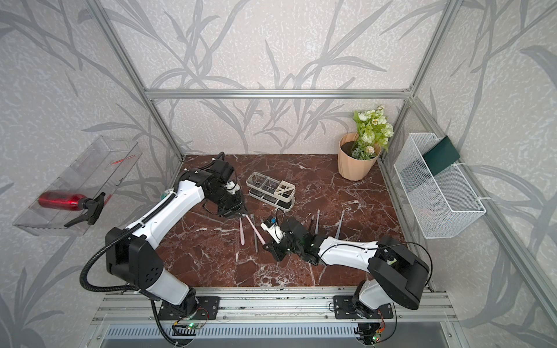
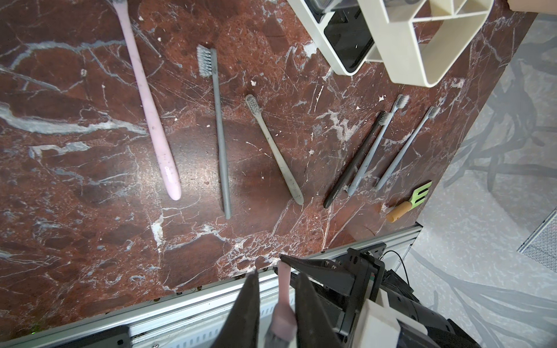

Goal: Place the toothbrush into the toothbrush holder
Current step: Pick up the toothbrush from the center of the board.

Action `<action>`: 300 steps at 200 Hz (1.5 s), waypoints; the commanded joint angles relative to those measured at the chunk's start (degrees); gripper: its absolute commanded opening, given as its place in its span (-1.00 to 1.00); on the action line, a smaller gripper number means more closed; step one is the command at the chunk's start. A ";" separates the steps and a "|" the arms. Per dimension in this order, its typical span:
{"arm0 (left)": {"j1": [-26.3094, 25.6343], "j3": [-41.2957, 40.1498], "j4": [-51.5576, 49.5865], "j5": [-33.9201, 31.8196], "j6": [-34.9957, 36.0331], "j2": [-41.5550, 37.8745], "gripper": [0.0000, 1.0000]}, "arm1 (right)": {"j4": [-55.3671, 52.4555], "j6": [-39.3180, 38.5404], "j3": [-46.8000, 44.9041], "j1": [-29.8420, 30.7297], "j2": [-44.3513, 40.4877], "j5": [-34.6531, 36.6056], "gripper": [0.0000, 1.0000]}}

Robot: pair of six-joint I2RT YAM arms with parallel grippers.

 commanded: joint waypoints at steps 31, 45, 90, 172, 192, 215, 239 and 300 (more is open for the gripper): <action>0.39 -1.48 -0.33 0.94 -0.13 0.12 -0.62 | -0.28 -0.34 1.47 0.30 0.33 -0.90 -1.00; 0.39 -1.43 -0.23 1.18 -0.08 -0.02 -0.70 | -0.50 -0.38 1.62 0.27 0.60 -1.03 -1.00; 0.39 -1.51 0.03 1.22 -0.16 -0.15 -0.75 | -0.86 -0.30 1.77 0.30 0.61 -1.03 -1.00; 0.41 -0.51 -1.20 -1.72 1.37 -0.14 -1.00 | -2.44 -1.28 0.64 0.29 -3.11 3.56 -0.18; 0.39 0.94 -2.11 -4.59 2.15 -0.56 -1.00 | -3.21 -2.42 -1.01 0.29 -7.44 8.64 0.18; 0.31 3.77 -2.86 -9.04 3.01 -1.66 -1.00 | -2.23 -2.74 -5.02 0.14 -14.64 17.90 0.47; 0.23 7.66 -2.36 -13.00 3.33 -2.88 -1.00 | -1.54 -2.38 -8.79 -0.86 -21.75 25.46 0.70; -5.63 15.06 9.52 -27.42 4.47 -6.55 -1.00 | -4.28 3.10 -13.06 -8.03 -31.52 33.94 0.94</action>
